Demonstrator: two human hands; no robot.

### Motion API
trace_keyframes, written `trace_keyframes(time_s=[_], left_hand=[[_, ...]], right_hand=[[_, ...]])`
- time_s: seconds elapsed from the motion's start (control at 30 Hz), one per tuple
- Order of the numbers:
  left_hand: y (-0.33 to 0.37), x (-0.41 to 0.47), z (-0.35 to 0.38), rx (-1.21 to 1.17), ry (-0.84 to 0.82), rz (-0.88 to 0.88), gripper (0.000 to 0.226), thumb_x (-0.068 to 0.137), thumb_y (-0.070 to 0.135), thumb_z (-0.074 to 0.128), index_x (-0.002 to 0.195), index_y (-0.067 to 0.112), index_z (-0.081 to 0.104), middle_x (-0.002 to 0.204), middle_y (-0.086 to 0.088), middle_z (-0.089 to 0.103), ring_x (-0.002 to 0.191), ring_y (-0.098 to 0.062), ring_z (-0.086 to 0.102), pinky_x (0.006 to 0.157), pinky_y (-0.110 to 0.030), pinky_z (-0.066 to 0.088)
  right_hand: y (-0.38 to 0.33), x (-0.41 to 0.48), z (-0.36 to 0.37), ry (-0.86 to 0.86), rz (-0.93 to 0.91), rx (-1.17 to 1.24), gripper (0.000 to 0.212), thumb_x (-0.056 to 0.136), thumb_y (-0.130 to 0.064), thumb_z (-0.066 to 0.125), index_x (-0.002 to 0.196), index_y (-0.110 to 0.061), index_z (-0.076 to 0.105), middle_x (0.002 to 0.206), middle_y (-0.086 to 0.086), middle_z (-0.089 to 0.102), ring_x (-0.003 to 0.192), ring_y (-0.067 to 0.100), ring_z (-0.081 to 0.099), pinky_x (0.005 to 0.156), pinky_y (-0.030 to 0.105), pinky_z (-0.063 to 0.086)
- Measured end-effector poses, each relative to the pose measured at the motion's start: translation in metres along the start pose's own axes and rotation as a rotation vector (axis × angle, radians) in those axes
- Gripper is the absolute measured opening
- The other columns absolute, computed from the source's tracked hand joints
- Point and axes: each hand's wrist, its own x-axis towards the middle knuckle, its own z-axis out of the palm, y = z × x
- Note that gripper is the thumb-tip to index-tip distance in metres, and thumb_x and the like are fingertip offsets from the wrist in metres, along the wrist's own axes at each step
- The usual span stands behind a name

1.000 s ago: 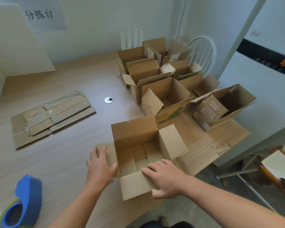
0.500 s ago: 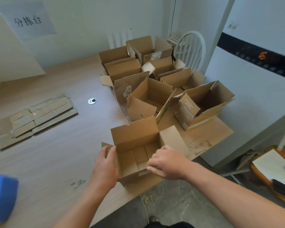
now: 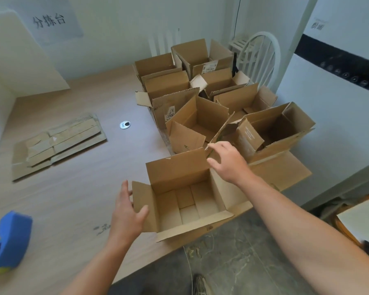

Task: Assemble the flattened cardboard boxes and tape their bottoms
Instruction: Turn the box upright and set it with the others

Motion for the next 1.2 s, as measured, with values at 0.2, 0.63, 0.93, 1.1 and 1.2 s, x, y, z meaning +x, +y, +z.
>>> trace_keyframes(time_s=[0.2, 0.63, 0.93, 1.1, 1.2], left_hand=[[-0.006, 0.017, -0.001, -0.031, -0.159, -0.164, 0.047, 0.095, 0.020, 0.060, 0.140, 0.027, 0.048, 0.121, 0.003, 0.063, 0.102, -0.019, 0.061, 0.081, -0.039, 0.053], [-0.021, 0.021, -0.003, -0.136, -0.112, -0.105, 0.046, 0.099, 0.018, 0.056, 0.141, 0.034, 0.046, 0.118, 0.014, 0.062, 0.102, -0.003, 0.060, 0.073, -0.018, 0.046], [0.029, 0.064, 0.036, -0.270, -0.009, -0.256, 0.031, 0.095, 0.013, 0.049, 0.115, 0.037, 0.043, 0.096, 0.019, 0.057, 0.084, -0.003, 0.056, 0.058, -0.026, 0.042], [0.044, 0.078, 0.055, -0.237, -0.023, -0.294, 0.029, 0.092, 0.011, 0.045, 0.115, 0.029, 0.043, 0.096, 0.006, 0.059, 0.079, -0.010, 0.055, 0.056, -0.029, 0.041], [0.056, 0.088, 0.064, -0.219, -0.018, -0.294, 0.032, 0.092, 0.012, 0.044, 0.122, 0.025, 0.045, 0.098, 0.001, 0.059, 0.078, -0.012, 0.054, 0.055, -0.029, 0.039]], right_hand=[[0.008, 0.063, -0.003, -0.108, 0.046, -0.390, 0.056, 0.095, -0.024, 0.056, 0.148, -0.032, 0.040, 0.156, 0.000, 0.031, 0.144, 0.026, 0.021, 0.108, 0.049, 0.034], [-0.030, 0.124, 0.025, -0.042, -0.056, -0.354, 0.026, 0.100, -0.043, 0.053, 0.115, -0.029, 0.068, 0.121, -0.004, 0.055, 0.122, 0.026, 0.035, 0.091, 0.041, 0.041], [-0.034, 0.117, 0.007, -0.090, -0.122, -0.162, 0.041, 0.100, -0.041, 0.055, 0.138, -0.025, 0.056, 0.137, 0.001, 0.050, 0.129, 0.025, 0.040, 0.107, 0.047, 0.040], [-0.020, 0.060, -0.004, -0.149, -0.192, -0.176, 0.043, 0.101, -0.045, 0.048, 0.139, -0.026, 0.055, 0.142, 0.000, 0.048, 0.135, 0.022, 0.036, 0.110, 0.044, 0.036], [-0.014, 0.023, -0.006, -0.160, -0.247, -0.189, 0.044, 0.101, -0.048, 0.048, 0.139, -0.026, 0.056, 0.142, -0.001, 0.049, 0.137, 0.018, 0.033, 0.112, 0.043, 0.035]])
